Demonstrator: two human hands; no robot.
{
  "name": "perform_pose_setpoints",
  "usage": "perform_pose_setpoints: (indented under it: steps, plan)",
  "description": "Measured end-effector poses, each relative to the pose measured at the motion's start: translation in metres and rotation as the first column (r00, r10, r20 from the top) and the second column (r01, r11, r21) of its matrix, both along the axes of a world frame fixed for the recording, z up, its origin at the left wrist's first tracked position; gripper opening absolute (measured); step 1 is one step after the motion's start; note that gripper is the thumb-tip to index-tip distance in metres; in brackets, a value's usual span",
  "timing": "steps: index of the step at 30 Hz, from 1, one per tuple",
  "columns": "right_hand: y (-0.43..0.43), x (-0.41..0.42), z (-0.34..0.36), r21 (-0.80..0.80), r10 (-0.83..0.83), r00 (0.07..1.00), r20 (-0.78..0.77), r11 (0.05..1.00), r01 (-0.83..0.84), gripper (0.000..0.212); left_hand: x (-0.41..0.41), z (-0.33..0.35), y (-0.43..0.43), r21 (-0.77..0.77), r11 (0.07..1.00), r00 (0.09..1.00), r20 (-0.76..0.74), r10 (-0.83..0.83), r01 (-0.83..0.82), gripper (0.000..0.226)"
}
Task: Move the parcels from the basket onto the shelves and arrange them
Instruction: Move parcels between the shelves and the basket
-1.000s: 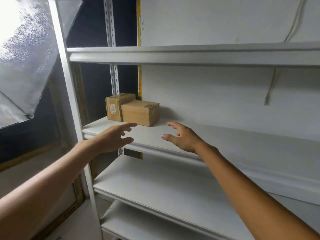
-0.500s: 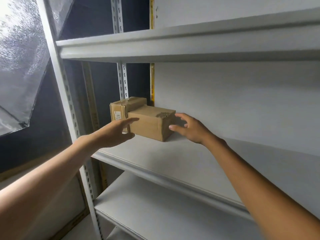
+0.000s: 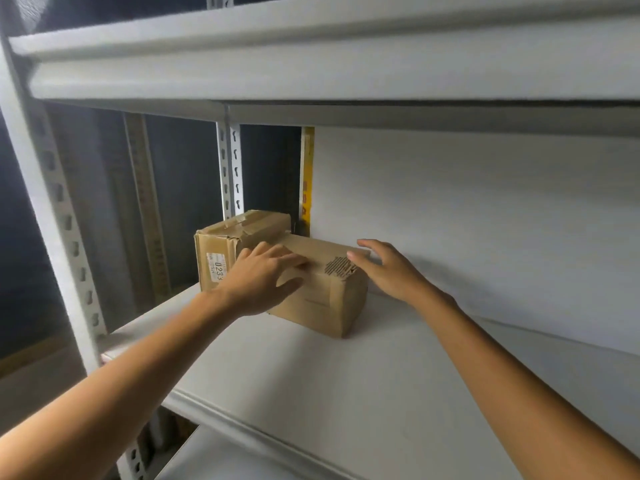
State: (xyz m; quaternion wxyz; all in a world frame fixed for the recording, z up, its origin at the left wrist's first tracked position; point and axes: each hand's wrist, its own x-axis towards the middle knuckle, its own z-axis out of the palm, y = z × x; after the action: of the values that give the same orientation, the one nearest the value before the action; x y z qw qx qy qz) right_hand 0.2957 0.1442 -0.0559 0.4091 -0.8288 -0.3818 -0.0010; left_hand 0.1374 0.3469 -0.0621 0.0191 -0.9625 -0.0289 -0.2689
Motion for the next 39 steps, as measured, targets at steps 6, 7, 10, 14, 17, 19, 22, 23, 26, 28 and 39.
perform_pose_setpoints:
  steps: [6,7,10,14,17,19,22,23,26,28,39]
  plan:
    - [0.013,0.006,-0.012,0.029,-0.020,0.999,-0.042,0.999,0.021,0.043,0.007,-0.008,0.007,0.067,0.997,0.994,0.104,-0.033,0.026,0.041]
    - [0.011,0.005,-0.012,0.031,-0.018,0.999,-0.036,0.999,0.019,0.040,0.005,-0.011,0.004,0.055,0.998,0.993,0.121,-0.018,0.011,0.040]
    - [0.001,0.005,-0.012,0.041,-0.031,0.999,-0.024,0.999,0.032,0.033,0.000,-0.016,-0.013,-0.061,0.998,0.990,0.139,0.009,-0.001,0.050]
    - [-0.006,0.001,-0.016,0.145,-0.108,0.994,0.004,0.984,0.106,0.029,-0.004,-0.025,-0.037,-0.240,0.969,0.984,0.179,-0.010,0.054,0.052]
    - [-0.010,0.001,-0.021,0.107,-0.110,0.992,-0.058,0.988,0.115,0.042,-0.009,-0.031,-0.049,-0.435,0.891,0.971,0.237,-0.026,0.130,0.049]
    - [-0.011,0.000,-0.025,0.122,-0.063,0.991,-0.121,0.990,0.078,0.043,-0.012,-0.035,-0.057,-0.550,0.825,0.968,0.249,0.014,0.130,0.048]
    - [-0.012,-0.005,-0.026,0.205,0.002,0.958,-0.286,0.977,0.059,0.038,-0.014,-0.035,-0.070,-0.718,0.695,0.977,0.176,0.118,0.045,0.054]
    - [-0.012,-0.007,-0.026,0.227,0.026,0.941,-0.339,0.972,0.055,0.038,-0.015,-0.034,-0.074,-0.782,0.621,0.982,0.152,0.111,0.051,0.057]
    - [-0.018,-0.009,-0.024,0.257,0.065,0.916,-0.397,0.965,0.043,0.034,-0.020,-0.032,-0.078,-0.912,0.388,0.988,0.155,0.024,0.134,0.053]
    - [-0.026,-0.012,-0.024,0.288,0.105,0.900,-0.423,0.957,0.024,0.032,-0.024,-0.032,-0.083,-0.931,0.321,0.983,0.184,0.003,0.173,0.047]
    - [-0.088,-0.026,-0.025,0.436,0.374,0.782,-0.498,0.888,-0.147,0.051,-0.037,-0.025,-0.117,-0.881,0.408,0.970,0.226,-0.084,0.241,0.105]
